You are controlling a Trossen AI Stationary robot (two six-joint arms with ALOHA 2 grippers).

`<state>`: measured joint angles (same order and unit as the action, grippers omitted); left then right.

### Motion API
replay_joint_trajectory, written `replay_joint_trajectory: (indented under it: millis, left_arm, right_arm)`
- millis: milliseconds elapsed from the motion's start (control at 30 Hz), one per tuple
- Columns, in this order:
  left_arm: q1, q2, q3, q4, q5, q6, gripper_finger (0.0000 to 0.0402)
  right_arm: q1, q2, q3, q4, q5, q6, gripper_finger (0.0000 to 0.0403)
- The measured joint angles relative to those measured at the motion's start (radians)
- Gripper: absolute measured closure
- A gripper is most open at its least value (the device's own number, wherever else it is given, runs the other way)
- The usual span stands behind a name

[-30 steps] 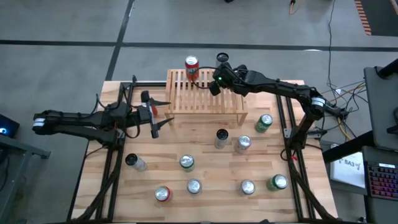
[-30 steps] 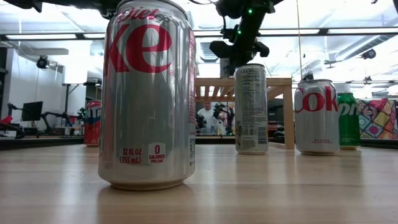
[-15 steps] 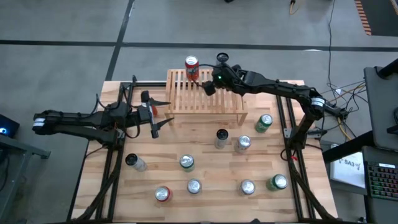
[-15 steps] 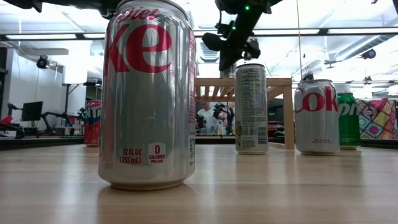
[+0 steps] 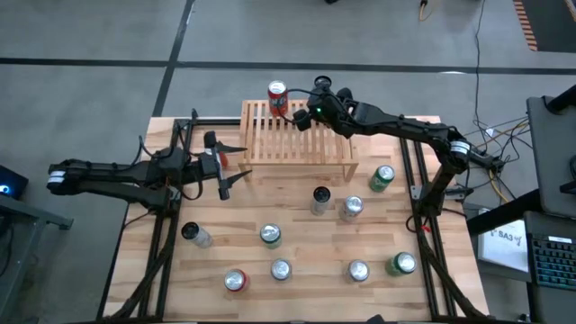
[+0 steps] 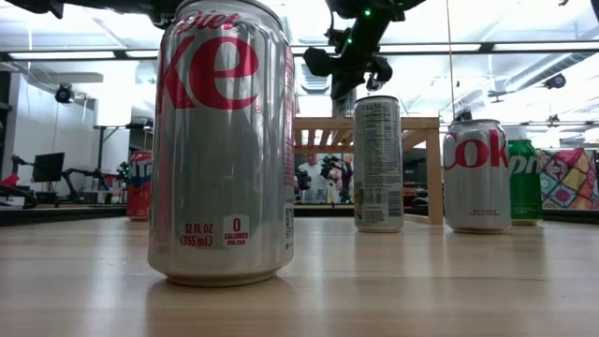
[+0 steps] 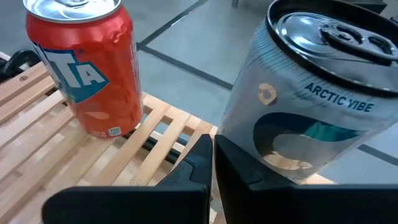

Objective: Place canned beverage on shelf
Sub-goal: Put the white blue soda can on the shelf

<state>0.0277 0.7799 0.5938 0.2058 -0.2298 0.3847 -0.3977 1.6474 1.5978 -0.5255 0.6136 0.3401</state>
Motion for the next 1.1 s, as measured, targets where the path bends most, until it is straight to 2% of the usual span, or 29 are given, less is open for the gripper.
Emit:
replay_joint_trajectory:
  millis: [600, 733, 833, 1100]
  left_arm:
    - [0.000, 0.000, 0.000, 0.000, 0.000, 0.000, 0.0130]
    - [0.000, 0.000, 0.000, 0.000, 0.000, 0.000, 0.0130]
    - [0.000, 0.000, 0.000, 0.000, 0.000, 0.000, 0.0130]
    - [0.000, 0.000, 0.000, -0.002, 0.000, 0.000, 0.0130]
  right_arm:
    - [0.005, 0.000, 0.000, 0.000, 0.015, -0.013, 0.0394]
    - [0.021, -0.005, 0.000, -0.003, -0.036, -0.001, 0.0394]
    - [0.021, -0.006, 0.000, -0.046, -0.085, 0.034, 0.0394]
    - [-0.002, -0.006, 0.000, -0.176, -0.089, 0.092, 0.0394]
